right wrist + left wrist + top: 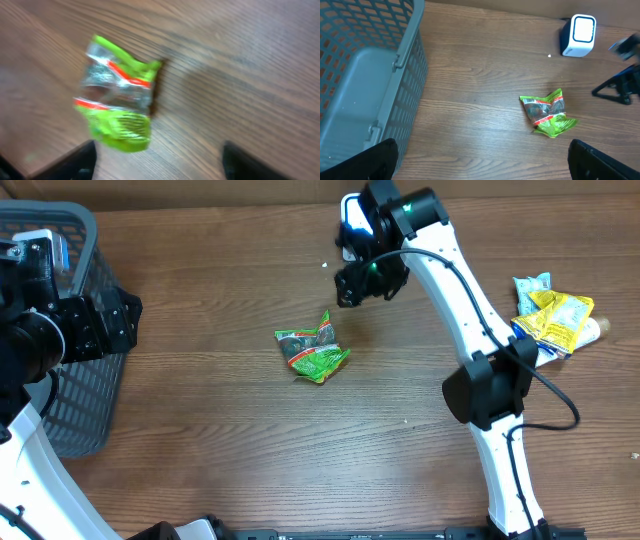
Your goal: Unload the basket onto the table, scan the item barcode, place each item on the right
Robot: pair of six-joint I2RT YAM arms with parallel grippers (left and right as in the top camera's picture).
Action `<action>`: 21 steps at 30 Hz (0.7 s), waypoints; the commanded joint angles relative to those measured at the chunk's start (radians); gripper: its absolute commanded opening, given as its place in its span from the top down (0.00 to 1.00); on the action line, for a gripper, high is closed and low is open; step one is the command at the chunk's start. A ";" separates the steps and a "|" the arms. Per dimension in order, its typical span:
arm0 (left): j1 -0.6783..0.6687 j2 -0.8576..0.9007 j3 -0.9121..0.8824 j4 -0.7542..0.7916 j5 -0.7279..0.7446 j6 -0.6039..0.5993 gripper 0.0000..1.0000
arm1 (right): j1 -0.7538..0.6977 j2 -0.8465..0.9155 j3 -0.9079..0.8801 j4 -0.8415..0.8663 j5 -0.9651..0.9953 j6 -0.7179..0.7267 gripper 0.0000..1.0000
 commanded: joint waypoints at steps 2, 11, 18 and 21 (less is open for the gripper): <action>0.008 0.002 -0.003 0.002 0.014 0.014 0.00 | 0.023 -0.034 0.010 -0.023 0.002 0.233 0.02; 0.008 0.002 -0.003 0.002 0.014 0.014 0.00 | 0.034 -0.034 -0.354 0.148 -0.194 0.539 0.00; 0.008 0.002 -0.003 0.002 0.014 0.014 0.00 | 0.061 -0.034 -0.598 0.430 -0.397 0.646 0.00; 0.008 0.002 -0.003 0.002 0.014 0.014 0.00 | 0.077 -0.034 -0.649 0.497 -0.402 0.694 0.01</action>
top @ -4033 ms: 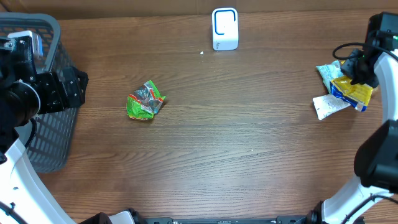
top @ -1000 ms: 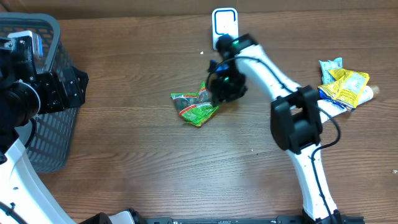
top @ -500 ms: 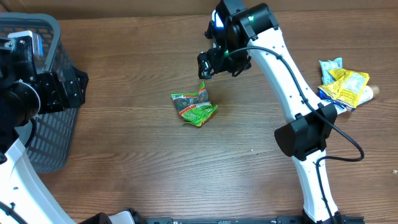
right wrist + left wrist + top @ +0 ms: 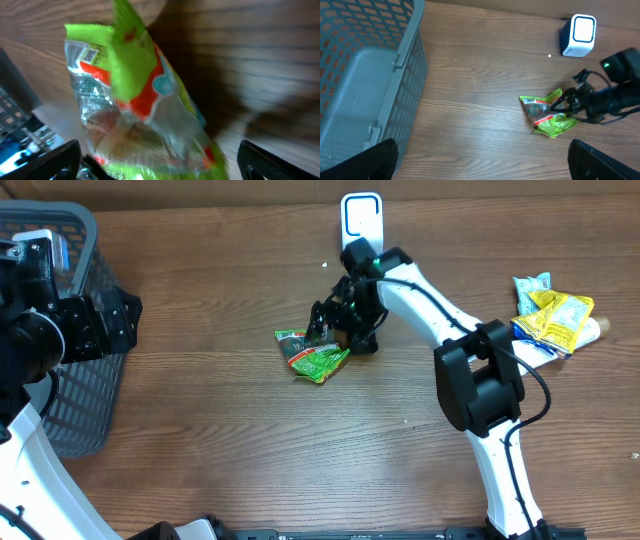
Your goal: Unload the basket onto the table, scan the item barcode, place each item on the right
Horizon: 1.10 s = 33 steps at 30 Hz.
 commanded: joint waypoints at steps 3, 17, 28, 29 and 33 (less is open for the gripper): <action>0.008 0.002 -0.003 0.002 0.013 0.014 0.00 | 0.045 -0.006 -0.085 0.083 -0.071 0.114 0.07; 0.008 0.002 -0.003 0.002 0.013 0.014 0.00 | 0.018 -0.032 -0.172 0.222 -0.064 -0.037 0.96; 0.008 0.002 -0.003 0.002 0.014 0.014 0.00 | -0.139 -0.308 0.096 -0.154 -0.041 -0.805 0.96; 0.008 0.002 -0.003 0.002 0.013 0.014 0.00 | -0.146 -0.334 0.105 -0.167 -0.031 -0.841 0.96; 0.008 0.002 -0.003 0.002 0.013 0.014 0.00 | -0.159 -0.427 0.106 -0.159 0.053 -0.924 0.96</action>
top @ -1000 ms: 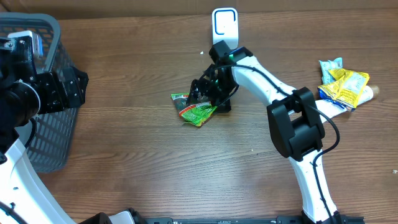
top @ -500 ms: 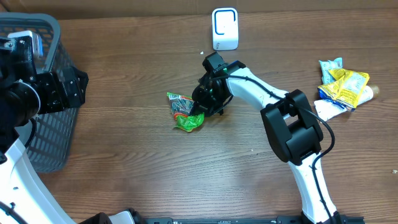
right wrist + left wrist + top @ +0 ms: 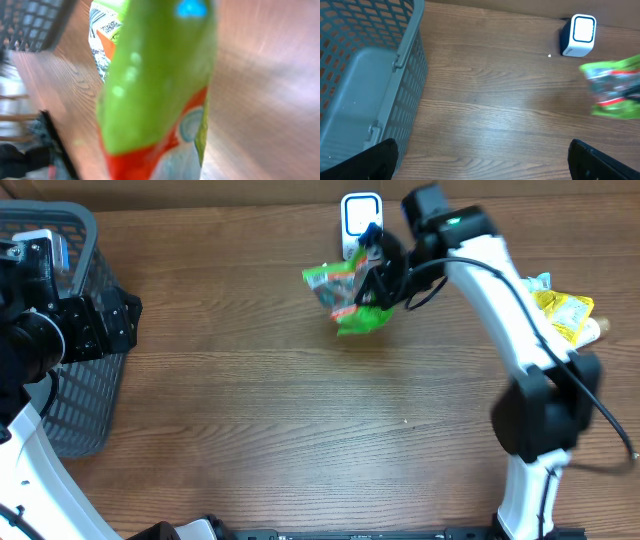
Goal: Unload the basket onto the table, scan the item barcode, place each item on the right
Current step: 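Hold the green-red bag in front of the scanner window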
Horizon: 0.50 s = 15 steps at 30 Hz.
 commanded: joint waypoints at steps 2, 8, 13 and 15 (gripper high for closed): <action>0.008 0.002 -0.003 0.002 0.014 0.014 0.00 | 0.001 -0.150 0.034 0.011 0.115 -0.183 0.96; 0.008 0.002 -0.003 0.002 0.014 0.014 0.00 | 0.001 -0.257 0.034 0.044 0.193 -0.188 0.96; 0.008 0.002 -0.003 0.002 0.014 0.014 0.00 | 0.001 -0.303 0.034 0.060 0.223 -0.164 0.96; 0.008 0.002 -0.003 0.002 0.014 0.014 0.00 | 0.001 -0.303 0.032 0.077 0.223 -0.105 0.96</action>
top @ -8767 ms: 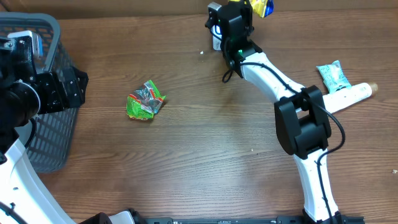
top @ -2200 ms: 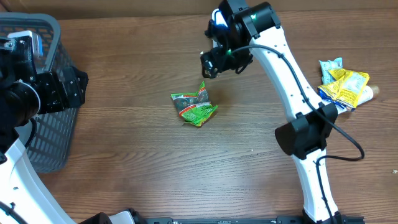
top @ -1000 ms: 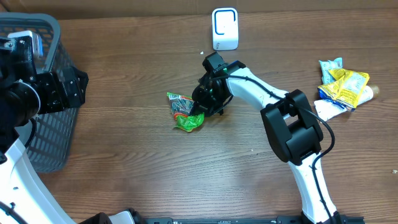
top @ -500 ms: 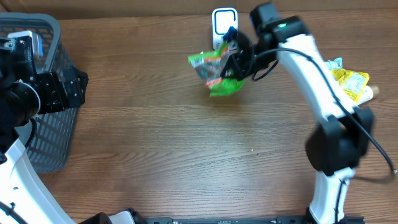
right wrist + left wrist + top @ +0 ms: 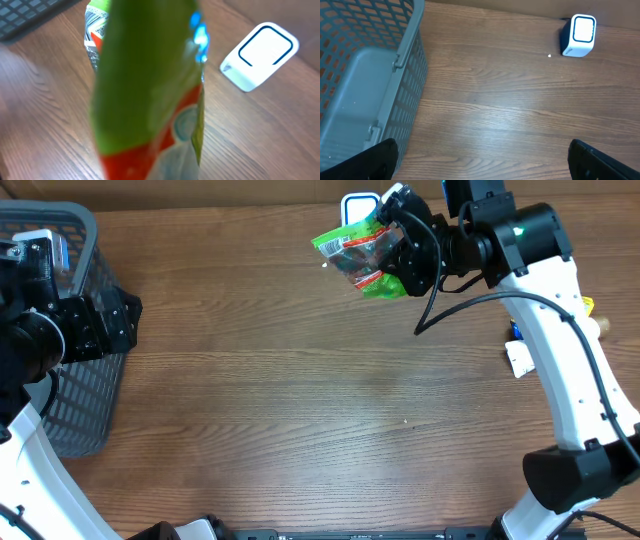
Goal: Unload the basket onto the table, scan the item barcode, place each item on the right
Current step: 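Hold the green-red bag in front of the scanner window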
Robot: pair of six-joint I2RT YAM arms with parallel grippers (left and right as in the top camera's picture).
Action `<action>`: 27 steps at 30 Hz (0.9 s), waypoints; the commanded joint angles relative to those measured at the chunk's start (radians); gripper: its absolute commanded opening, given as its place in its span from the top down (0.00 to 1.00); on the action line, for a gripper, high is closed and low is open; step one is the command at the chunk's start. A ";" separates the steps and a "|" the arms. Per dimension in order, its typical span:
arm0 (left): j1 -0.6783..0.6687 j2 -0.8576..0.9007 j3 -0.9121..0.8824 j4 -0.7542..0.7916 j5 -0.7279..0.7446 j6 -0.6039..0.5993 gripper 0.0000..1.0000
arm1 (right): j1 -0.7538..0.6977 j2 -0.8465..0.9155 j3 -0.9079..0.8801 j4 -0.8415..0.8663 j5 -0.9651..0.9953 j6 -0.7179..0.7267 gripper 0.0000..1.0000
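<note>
A green and red snack packet [image 5: 362, 252] hangs in the air, with my right gripper [image 5: 408, 258] shut on it. It is just in front of the white scanner [image 5: 360, 204] at the table's far edge. In the right wrist view the packet [image 5: 150, 85] fills the middle and hides the fingers; a barcode patch [image 5: 95, 19] shows at its top left, and the scanner [image 5: 262, 55] stands beyond it to the right. My left gripper [image 5: 482, 167] is open over bare wood, far to the left, with nothing between its fingers [image 5: 382, 160].
A grey mesh basket [image 5: 60, 330] stands at the left edge, next to my left arm; it also shows as the basket [image 5: 365, 85] in the left wrist view. Some loose packets [image 5: 586, 306] lie at the right edge, mostly behind the right arm.
My right gripper has carried the packet a little farther back and to the right, closer to the scanner. The packet has left the left wrist view. The left arm has not moved.
The packet first lay on the middle of the table with my right gripper above and behind it. Then the gripper was down at the packet. Then it held the packet in the air near the scanner, and now holds it right in front of the scanner.
</note>
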 commanded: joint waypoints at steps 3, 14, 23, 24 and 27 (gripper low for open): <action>0.008 0.002 -0.003 0.002 0.014 0.014 0.00 | 0.007 -0.047 0.012 0.046 0.061 0.079 0.96; 0.008 0.002 -0.003 0.002 0.014 0.014 0.00 | 0.103 0.024 -0.052 0.399 0.933 0.034 0.96; 0.008 0.002 -0.003 0.002 0.014 0.014 0.00 | 0.152 0.179 -0.052 0.687 1.198 -0.391 0.96; 0.008 0.002 -0.003 0.002 0.014 0.014 0.00 | 0.153 0.198 -0.052 0.716 1.203 -0.424 0.96; 0.008 0.002 -0.003 0.002 0.014 0.014 0.00 | 0.154 0.241 -0.052 0.790 1.206 -0.442 0.96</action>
